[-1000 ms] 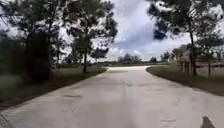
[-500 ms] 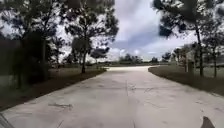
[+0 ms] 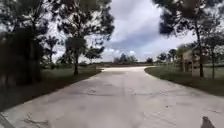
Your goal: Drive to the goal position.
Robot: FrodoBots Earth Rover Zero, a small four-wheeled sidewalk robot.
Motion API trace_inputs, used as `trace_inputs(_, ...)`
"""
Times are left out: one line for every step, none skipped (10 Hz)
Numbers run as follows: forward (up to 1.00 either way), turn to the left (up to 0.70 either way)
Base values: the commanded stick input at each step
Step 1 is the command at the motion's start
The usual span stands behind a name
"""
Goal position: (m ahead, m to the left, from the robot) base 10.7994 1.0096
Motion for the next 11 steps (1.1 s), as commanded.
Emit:
trace_inputs(0.85, 0.00)
trace_inputs(0.85, 0.00)
trace_inputs(0.85, 0.00)
trace_inputs(0.85, 0.00)
trace_inputs(0.85, 0.00)
trace_inputs(0.85, 0.00)
trace_inputs(0.85, 0.00)
trace_inputs(0.85, 0.00)
trace_inputs(0.85, 0.00)
trace_inputs(0.85, -0.01)
trace_inputs(0.85, -0.34)
